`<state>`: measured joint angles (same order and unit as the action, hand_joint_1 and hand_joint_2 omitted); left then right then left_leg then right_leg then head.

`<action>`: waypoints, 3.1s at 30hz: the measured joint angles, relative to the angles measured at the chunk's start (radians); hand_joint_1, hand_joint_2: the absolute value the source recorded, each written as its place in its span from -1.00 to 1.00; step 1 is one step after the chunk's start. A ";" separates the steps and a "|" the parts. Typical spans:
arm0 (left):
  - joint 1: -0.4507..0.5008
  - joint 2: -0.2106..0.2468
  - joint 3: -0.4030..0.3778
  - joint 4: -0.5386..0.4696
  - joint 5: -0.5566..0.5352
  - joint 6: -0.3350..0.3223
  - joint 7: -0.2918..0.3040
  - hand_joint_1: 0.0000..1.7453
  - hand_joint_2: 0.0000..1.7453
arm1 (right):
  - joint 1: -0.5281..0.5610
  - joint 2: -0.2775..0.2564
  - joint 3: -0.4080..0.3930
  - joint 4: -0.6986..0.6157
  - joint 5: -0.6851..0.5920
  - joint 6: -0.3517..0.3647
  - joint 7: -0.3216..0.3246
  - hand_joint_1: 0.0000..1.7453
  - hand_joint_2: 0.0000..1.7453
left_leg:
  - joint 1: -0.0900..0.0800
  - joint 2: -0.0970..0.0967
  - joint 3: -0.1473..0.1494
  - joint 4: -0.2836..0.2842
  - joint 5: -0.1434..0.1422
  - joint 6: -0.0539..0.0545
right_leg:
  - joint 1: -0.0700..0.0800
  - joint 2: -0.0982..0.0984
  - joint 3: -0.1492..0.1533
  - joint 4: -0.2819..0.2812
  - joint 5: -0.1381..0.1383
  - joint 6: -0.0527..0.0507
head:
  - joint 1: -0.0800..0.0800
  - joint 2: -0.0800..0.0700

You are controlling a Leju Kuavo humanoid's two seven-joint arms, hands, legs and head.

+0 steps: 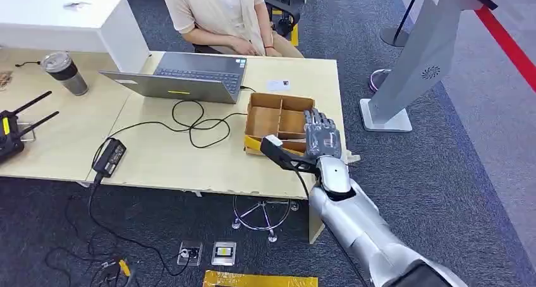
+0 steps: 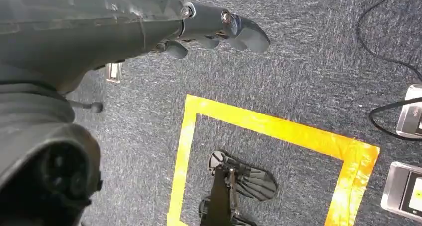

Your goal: Pass the card to the sensor for recognition and then transmit it.

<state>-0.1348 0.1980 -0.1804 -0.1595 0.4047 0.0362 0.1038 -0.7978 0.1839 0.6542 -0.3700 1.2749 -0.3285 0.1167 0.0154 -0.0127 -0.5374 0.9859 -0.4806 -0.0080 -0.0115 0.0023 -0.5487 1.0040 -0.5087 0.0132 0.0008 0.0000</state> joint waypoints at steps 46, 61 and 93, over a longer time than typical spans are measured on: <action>-0.007 0.002 -0.024 0.000 -0.017 -0.005 0.013 -1.00 -1.00 | -0.045 0.046 0.029 0.029 0.029 0.162 0.014 -1.00 1.00 | 0.000 0.000 0.000 0.000 0.000 0.000 | 0.000 0.000 0.000 0.000 0.000 0.000 | 0.000 0.000; -0.007 0.003 -0.025 0.000 -0.012 -0.004 0.013 -1.00 -1.00 | -0.070 0.016 0.030 0.041 0.034 0.195 0.024 -1.00 1.00 | 0.000 0.000 0.000 0.000 0.000 0.000 | 0.000 0.000 0.000 0.000 0.000 0.000 | 0.000 0.000; -0.007 0.003 -0.040 0.000 -0.011 -0.005 0.013 -1.00 -1.00 | -0.054 0.035 0.032 0.045 0.040 0.187 -0.002 -1.00 1.00 | 0.000 0.000 0.000 0.000 0.000 0.000 | 0.000 0.000 0.000 0.000 0.000 0.000 | 0.000 0.000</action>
<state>-0.1417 0.2007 -0.2205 -0.1595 0.3941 0.0317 0.1171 -0.8513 0.2186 0.6863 -0.3246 1.3153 -0.1419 0.1152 0.0156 -0.0124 -0.5373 0.9860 -0.4806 -0.0080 -0.0112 0.0024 -0.5490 1.0041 -0.5087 0.0131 0.0008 0.0000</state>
